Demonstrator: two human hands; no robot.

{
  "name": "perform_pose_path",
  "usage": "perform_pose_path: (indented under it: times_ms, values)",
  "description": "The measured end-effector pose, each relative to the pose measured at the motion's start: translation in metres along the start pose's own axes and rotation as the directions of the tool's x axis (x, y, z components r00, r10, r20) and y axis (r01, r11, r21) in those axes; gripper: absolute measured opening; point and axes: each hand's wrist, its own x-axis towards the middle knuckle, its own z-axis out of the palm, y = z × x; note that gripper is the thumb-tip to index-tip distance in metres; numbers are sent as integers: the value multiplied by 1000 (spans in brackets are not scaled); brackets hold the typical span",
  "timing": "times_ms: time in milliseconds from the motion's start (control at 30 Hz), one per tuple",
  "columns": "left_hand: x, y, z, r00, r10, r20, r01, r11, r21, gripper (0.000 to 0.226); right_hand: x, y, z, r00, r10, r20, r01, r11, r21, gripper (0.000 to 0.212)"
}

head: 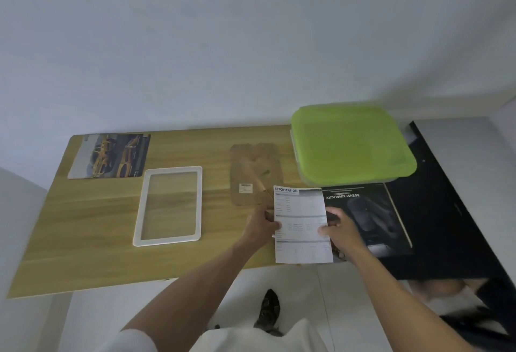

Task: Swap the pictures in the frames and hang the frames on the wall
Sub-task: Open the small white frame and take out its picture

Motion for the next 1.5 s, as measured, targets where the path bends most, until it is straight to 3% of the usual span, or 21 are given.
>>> perform_pose_path:
  times_ms: [367, 533, 667, 933, 1167, 1333, 1500]
  values:
    - [9, 23, 72, 999, 33, -25, -28, 985, 168, 51, 16, 24, -57, 998, -33, -45, 24, 983, -181, 53]
    - [5, 25, 79, 988, 157, -4, -146, 925, 350, 55, 19, 23, -59, 992, -97, -75, 65, 936, -345, 43]
    - [5, 24, 87, 981, 194, 24, -180, 847, 500, 44, 20, 24, -56, 988, -144, -62, 91, 852, -516, 40]
    - [1, 23, 80, 982, 180, 55, -182, 829, 529, 33, 13, 16, -49, 962, -258, -95, 141, 762, -632, 46]
    - [-12, 28, -7, 958, 287, -33, -179, 679, 712, 55, 3, -46, 26, 898, -407, 167, 430, 729, -532, 45]
    - [-19, 24, -102, 929, 282, -240, -49, 736, 675, 62, -5, -109, 98, 827, -484, 288, 562, 675, -478, 48]
    - [-25, 13, -193, 894, 274, -354, 27, 756, 655, 64, -8, -169, 170, 779, -523, 347, 626, 612, -483, 49]
